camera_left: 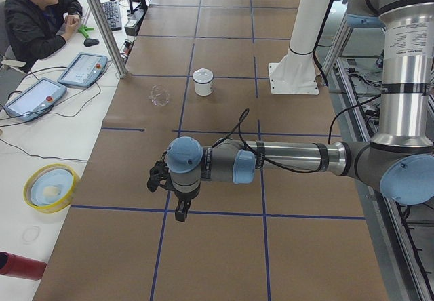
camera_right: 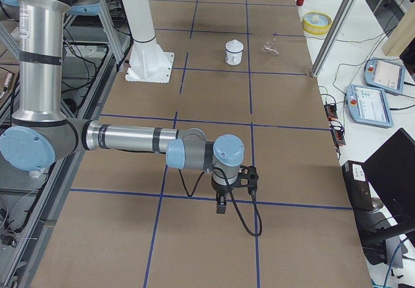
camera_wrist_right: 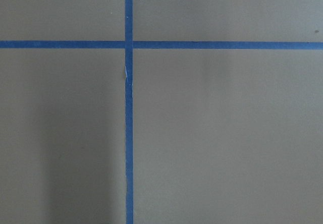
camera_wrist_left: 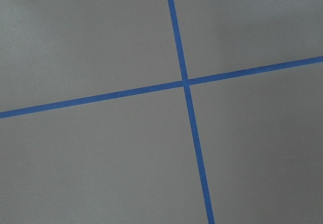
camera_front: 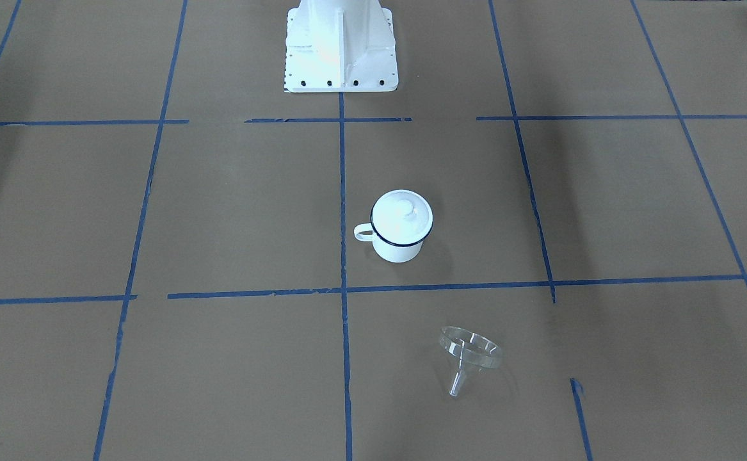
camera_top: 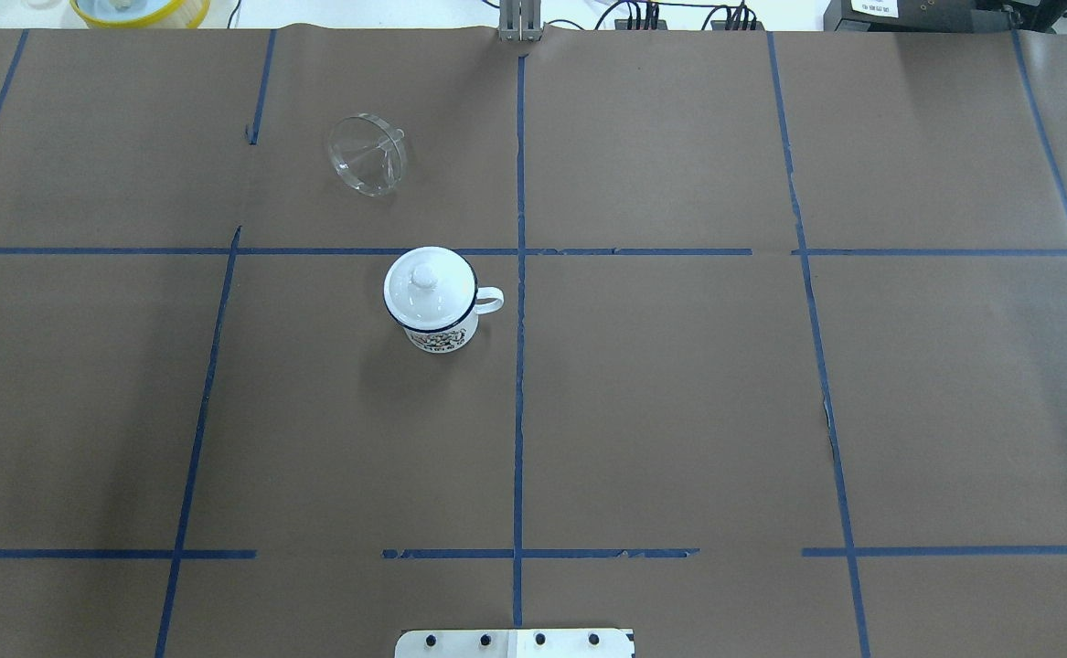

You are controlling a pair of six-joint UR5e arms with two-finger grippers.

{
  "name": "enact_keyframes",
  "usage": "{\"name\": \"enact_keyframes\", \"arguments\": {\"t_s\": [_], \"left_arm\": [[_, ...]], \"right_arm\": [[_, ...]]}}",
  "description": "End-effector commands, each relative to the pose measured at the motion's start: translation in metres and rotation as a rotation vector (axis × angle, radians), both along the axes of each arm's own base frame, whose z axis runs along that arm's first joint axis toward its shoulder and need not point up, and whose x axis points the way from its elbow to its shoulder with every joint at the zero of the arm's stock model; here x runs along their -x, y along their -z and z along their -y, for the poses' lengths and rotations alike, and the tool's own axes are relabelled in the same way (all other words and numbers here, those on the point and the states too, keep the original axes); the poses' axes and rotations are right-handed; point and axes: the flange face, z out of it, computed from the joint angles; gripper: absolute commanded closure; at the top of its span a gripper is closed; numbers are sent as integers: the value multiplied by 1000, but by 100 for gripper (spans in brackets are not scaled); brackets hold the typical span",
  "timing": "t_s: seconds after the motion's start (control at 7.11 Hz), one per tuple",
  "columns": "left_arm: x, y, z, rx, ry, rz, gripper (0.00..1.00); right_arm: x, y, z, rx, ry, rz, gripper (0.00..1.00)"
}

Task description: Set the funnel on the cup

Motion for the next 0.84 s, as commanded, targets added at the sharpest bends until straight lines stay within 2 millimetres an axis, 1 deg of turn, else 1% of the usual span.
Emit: {"name": "enact_keyframes", "arguments": {"t_s": [0.0, 0.14, 0.28, 0.42, 0.56, 0.7], "left_arm": [[0, 7, -2, -23, -5, 1, 0], [0, 7, -2, -23, -5, 1, 0], [-3, 17, 6, -52, -7, 5, 0], [-4, 35, 18, -117, -12, 18, 0], [-1, 77, 61, -279, -8, 38, 0], [4, 95, 88, -392, 11, 87, 0]], "right_arm": [[0, 0, 0, 0, 0, 0, 0], [0, 0, 0, 0, 0, 0, 0], [0, 0, 0, 0, 0, 0, 0], [0, 0, 0, 0, 0, 0, 0], [0, 0, 0, 0, 0, 0, 0], [0, 0, 0, 0, 0, 0, 0]]}}
